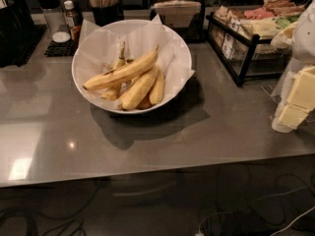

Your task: Pick banana from white bowl

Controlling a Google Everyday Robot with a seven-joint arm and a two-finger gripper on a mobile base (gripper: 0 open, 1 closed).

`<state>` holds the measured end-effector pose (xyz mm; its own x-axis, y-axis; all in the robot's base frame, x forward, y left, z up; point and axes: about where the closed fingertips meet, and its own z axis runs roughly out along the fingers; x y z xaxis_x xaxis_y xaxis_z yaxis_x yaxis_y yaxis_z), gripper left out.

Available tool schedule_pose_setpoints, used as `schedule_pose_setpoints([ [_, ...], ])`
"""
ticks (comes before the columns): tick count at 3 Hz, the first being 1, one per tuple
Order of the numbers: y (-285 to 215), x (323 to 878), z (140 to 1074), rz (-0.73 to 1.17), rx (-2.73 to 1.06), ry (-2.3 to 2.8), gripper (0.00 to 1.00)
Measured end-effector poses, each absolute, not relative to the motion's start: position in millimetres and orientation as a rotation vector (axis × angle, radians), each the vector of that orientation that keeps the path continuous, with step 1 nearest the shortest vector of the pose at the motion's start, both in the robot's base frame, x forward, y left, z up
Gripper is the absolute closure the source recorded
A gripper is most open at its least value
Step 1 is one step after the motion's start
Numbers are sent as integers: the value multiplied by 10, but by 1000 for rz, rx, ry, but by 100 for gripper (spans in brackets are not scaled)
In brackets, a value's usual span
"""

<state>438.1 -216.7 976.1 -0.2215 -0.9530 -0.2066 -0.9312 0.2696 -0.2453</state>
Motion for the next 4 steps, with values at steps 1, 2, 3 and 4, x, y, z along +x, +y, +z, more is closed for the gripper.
schedule_pose_setpoints([
  [1, -2167, 4381, 9761, -98, -1725, 2232, 0],
  [2, -2098, 4444, 9838, -105, -1748, 2194, 0],
  [3, -1799, 4648, 9975, -55, -1851, 2061, 0],
  [4, -1429, 4899, 10096, 51, -1923, 1919, 0],
])
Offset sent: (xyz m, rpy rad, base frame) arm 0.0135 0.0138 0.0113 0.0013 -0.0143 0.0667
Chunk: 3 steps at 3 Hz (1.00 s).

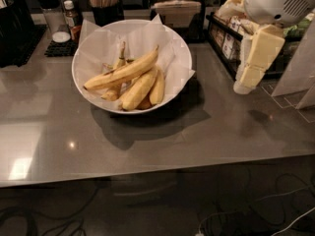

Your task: Pick banana from white bowl

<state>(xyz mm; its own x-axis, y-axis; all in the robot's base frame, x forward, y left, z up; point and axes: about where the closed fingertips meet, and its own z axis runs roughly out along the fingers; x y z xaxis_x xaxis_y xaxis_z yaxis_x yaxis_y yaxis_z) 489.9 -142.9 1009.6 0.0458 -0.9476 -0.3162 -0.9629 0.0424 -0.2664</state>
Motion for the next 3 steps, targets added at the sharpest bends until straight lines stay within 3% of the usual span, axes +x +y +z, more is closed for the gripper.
schedule_pose_setpoints([
  [1, -1412, 4933, 10145, 39, -1907, 1906, 0],
  [3, -1066, 5364, 9768, 239, -1971, 1847, 0],
])
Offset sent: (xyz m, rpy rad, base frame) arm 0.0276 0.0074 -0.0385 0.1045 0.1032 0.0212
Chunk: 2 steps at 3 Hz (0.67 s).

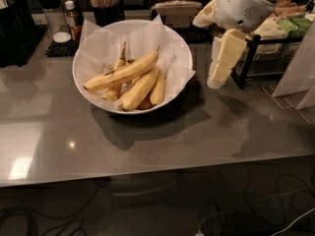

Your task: Pick banana from white bowl

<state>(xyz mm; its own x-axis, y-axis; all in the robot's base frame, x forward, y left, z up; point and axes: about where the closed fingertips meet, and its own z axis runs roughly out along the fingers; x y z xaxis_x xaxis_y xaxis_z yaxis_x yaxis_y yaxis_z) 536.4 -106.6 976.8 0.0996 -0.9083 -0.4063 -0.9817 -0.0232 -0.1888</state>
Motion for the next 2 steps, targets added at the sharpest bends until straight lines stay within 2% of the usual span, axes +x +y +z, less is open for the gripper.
schedule_pose_setpoints([
  [2, -428, 5836, 9532, 370, -2096, 1704, 0],
])
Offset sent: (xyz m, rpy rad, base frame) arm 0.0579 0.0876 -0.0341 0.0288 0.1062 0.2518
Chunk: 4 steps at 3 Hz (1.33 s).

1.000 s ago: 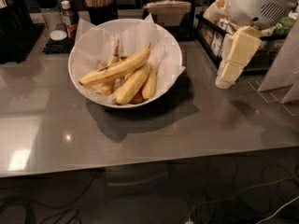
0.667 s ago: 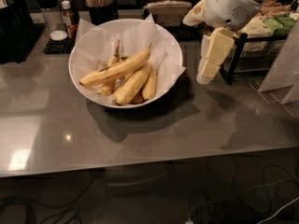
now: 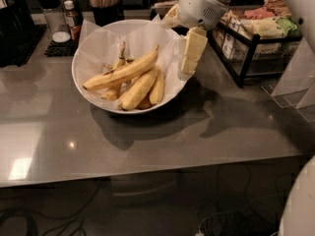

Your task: Pick banana from white bowl

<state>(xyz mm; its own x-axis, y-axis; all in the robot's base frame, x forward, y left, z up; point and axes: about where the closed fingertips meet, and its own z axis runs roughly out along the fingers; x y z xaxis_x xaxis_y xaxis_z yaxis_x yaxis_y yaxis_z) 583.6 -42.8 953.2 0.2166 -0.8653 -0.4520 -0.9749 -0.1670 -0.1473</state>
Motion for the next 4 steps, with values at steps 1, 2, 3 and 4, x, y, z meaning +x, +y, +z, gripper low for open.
schedule_pose_setpoints([
  [1, -385, 5886, 9540, 360, -2080, 1696, 0],
  [2, -199, 5942, 9442, 409, -2101, 1655, 0],
  [3, 128, 6005, 9253, 512, -2163, 1588, 0],
  [4, 313, 6027, 9146, 571, -2183, 1560, 0],
])
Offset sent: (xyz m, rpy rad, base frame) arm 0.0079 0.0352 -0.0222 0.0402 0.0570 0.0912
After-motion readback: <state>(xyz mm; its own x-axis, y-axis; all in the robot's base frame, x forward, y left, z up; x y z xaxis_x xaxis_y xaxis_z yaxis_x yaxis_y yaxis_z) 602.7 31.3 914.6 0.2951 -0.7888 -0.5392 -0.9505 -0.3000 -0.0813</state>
